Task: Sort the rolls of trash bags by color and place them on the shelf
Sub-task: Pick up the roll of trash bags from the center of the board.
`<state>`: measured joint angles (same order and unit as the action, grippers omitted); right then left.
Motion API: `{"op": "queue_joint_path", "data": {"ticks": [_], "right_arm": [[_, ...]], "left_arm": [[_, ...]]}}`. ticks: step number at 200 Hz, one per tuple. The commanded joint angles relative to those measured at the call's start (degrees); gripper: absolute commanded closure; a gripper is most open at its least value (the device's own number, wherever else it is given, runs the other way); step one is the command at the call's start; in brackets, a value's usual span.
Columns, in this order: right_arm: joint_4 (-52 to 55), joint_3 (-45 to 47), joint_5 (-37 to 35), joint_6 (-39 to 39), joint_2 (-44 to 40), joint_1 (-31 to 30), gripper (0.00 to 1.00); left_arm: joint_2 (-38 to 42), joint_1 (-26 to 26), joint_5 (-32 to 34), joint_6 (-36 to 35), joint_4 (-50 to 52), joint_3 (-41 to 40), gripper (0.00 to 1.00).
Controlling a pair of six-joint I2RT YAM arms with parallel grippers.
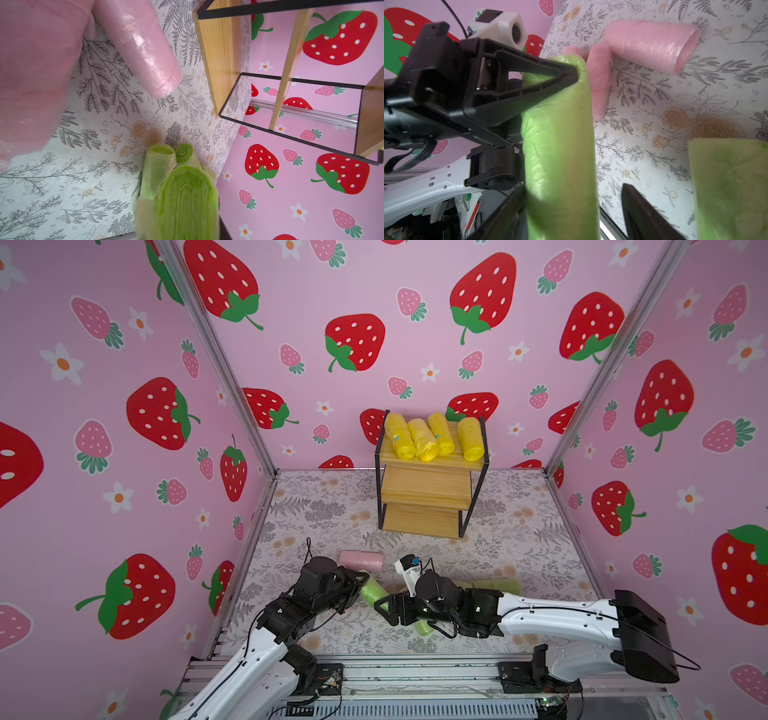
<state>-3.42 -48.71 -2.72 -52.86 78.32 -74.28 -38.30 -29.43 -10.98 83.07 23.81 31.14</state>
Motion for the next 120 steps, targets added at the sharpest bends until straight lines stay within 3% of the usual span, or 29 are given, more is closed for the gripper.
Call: {"op": "queue_joint_path", "data": {"ticks": [1,31,62,86,92,96,112,120], "right_arm": [[-2.2,-1.8,-0.5,-0.5,0.7,-0.3,0.37],[-3.7,-2.0,1.0,-1.8,2.2,-0.4,0.47],[-5.9,-1.0,1.2,-3.5,2.4,-0.3,0.67],[-6.3,-0.9,1.5,-4.3,2.1,-0.3,0.99],[-6.4,-0.6,1.2,-4.8,1.9,-0.3,1.00],[-6.7,-0.3,1.0,-5.3,1.8,-0.3,1.00],[-9.5,1.6,0.5,-6.7,0.9,0.1,1.00],[-10.4,2.6,-0.1,-7.6,0.2,0.4,1.00]], "left_arm": [[0.3,-0.2,-0.7,0.6,-2.0,3.1,1.00],[0.9,-0.2,-0.4,0.9,-2.0,2.7,1.00],[1.7,-0.2,0.0,1.4,-1.8,1.6,1.00],[2.3,-0.2,0.1,2.0,-2.3,0.8,1.00],[2.4,-0.1,0.1,2.1,-2.2,0.8,1.00],[2.4,-0.2,0.3,2.1,-2.0,0.8,0.96],[2.6,-0.2,1.0,2.0,0.0,1.2,0.50],[2.8,-0.2,1.4,2.0,1.1,1.6,0.37]]}}
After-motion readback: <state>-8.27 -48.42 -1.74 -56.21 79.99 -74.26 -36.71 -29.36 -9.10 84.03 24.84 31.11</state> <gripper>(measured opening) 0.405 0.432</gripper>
